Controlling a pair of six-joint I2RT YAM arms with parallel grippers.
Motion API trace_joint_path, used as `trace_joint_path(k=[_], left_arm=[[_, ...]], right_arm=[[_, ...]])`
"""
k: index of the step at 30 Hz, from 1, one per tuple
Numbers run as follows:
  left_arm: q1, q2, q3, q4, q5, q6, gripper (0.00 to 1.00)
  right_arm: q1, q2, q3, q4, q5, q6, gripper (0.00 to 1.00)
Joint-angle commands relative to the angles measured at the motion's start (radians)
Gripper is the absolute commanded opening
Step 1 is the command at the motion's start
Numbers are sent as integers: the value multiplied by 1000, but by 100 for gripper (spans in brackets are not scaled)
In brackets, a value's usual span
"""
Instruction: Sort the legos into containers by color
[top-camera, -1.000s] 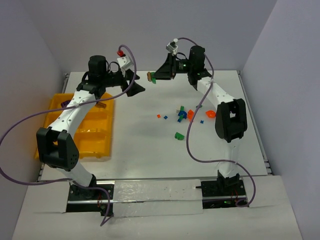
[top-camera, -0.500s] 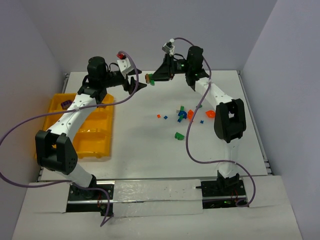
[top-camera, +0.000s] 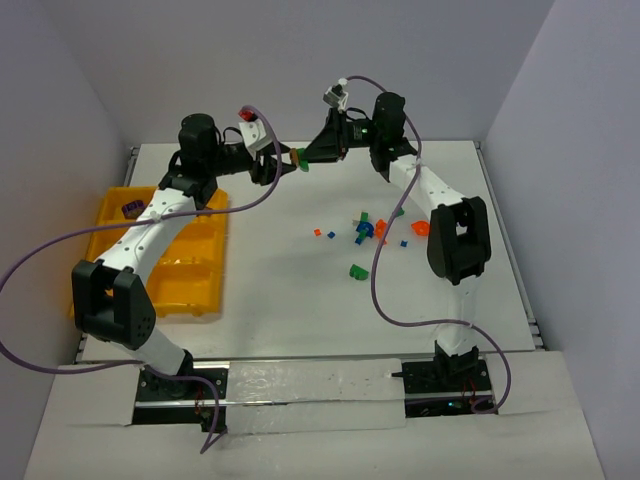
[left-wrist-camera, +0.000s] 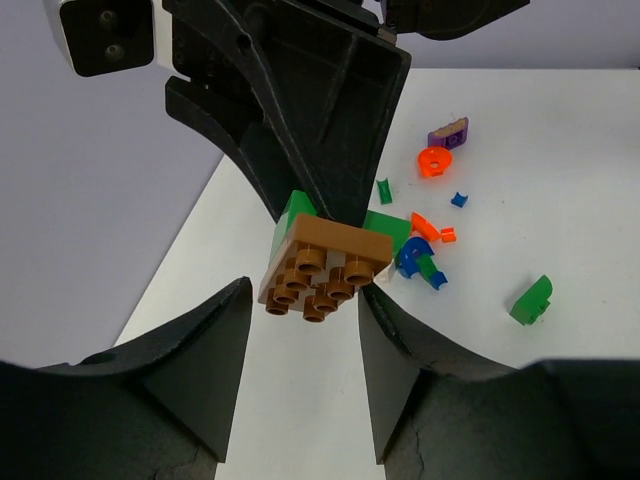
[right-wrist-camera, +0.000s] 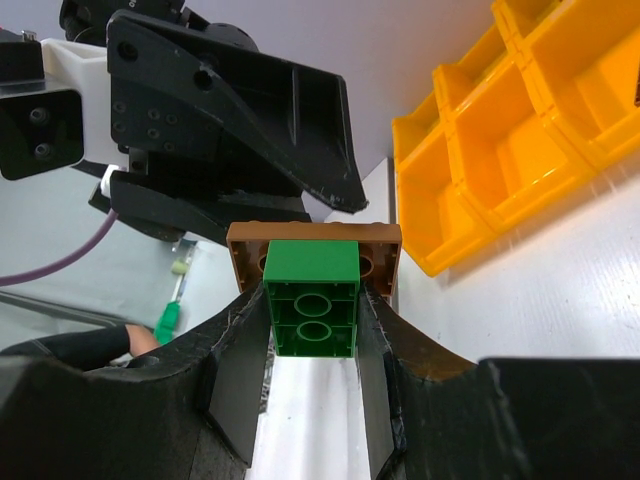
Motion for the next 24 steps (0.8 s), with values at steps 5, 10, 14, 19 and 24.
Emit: trace_joint_path(k=[5, 10, 14, 19, 24], left_arm=[[-17, -5, 53, 38, 32, 20, 55], [-21, -2, 58, 38, 31, 17, 47], [-21, -2, 58, 34, 27, 12, 38], [-21, -17, 49, -11, -7, 26, 21], [-18, -58, -3, -54, -49, 69, 0]], right_arm=[[16, 14, 50, 35, -18, 4, 0], [16, 16, 51, 33, -18, 1, 0], [16, 16, 51, 31, -16, 1, 0], [9, 13, 46, 25, -11, -7, 0], [-14, 6, 32, 10, -2, -21, 0]])
